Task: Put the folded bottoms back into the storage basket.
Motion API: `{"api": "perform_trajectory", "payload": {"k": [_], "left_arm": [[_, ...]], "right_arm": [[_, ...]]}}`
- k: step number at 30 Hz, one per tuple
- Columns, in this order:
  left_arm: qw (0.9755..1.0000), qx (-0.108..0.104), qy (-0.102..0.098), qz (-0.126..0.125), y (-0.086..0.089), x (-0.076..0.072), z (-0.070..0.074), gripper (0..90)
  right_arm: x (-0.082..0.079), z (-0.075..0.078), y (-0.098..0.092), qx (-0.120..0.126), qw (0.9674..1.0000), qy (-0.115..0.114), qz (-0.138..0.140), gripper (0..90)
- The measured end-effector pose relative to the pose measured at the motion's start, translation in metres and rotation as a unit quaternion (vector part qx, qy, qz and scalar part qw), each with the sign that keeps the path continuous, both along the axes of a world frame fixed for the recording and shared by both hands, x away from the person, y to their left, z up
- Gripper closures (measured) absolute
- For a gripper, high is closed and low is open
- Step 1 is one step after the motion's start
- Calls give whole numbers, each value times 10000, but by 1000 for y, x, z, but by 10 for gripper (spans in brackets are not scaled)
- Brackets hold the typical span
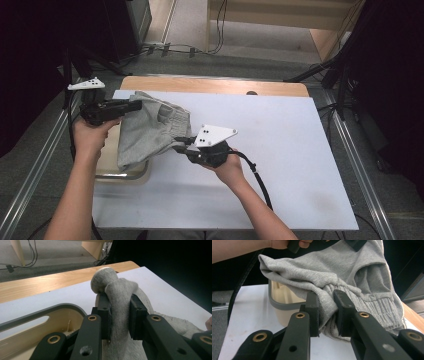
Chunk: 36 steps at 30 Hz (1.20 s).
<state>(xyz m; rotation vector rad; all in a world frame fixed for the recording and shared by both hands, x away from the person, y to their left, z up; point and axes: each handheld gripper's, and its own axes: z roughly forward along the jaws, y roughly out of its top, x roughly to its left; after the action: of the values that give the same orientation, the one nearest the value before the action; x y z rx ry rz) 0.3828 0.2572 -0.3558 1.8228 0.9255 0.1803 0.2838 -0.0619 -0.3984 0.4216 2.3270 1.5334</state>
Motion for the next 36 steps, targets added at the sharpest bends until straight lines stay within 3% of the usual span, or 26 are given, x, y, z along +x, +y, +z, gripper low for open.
{"api": "perform_trajectory", "payload": {"k": [22, 36], "left_arm": [[10000, 28, -34, 78, 26, -1, 1, 752], [9996, 72, -174, 203, 43, -2, 5, 752]], "right_arm": [[2, 3, 27, -4, 9999, -14, 117, 730], [0, 9, 54, -61, 9997, -57, 223, 730]]}}
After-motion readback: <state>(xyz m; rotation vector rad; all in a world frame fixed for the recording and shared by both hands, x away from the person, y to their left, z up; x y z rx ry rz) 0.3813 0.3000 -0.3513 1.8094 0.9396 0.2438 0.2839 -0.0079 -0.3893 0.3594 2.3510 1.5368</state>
